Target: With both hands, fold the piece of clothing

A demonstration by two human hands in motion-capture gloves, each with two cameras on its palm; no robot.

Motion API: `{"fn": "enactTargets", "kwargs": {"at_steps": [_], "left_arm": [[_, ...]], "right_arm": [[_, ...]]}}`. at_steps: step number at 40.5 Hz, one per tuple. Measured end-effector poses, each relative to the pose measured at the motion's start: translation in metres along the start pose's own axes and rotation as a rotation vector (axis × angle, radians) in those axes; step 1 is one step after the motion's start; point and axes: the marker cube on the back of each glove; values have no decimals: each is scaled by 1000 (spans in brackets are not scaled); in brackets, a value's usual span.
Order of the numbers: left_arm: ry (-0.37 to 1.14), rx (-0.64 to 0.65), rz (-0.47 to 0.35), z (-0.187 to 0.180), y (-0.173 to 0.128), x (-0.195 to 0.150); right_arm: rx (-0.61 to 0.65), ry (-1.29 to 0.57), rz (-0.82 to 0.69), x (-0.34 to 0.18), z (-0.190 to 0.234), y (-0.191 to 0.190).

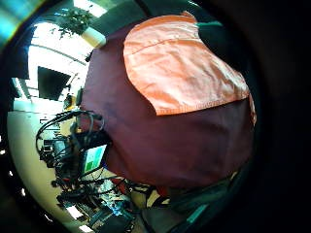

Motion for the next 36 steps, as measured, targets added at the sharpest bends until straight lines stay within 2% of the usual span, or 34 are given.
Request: {"fn": "enactTargets", "kwargs": {"at_steps": [3, 6, 9, 13, 17, 22, 25, 29, 33, 36], "left_arm": [[48, -91, 1, 22, -8, -2], [55, -187, -12, 26, -1, 0], [24, -259, -22, 19, 12, 4], [-14, -271, 16, 29, 3, 6], [-4, -207, 99, 41, -15, 9], [-2, -259, 105, 45, -11, 9], [-25, -185, 110, 46, -17, 7], [-111, 19, 135, 47, -35, 1], [-210, 202, 154, 40, -46, 1], [-213, 330, 178, 34, -54, 12]], "right_arm": [[-156, -12, 16, 3, 28, 6], [-220, -1, 14, 9, 51, -1], [-246, 21, 13, 13, 53, 0], [-262, -3, -35, 10, 44, 5], [-351, -63, -83, 6, 52, 4], [-263, -121, -193, -3, 58, -10], [-274, -129, -200, -7, 61, -12], [-298, -120, -167, -10, 63, -11], [-183, -56, -129, -9, 61, -18], [-80, 4, -119, -9, 66, -27]]}}
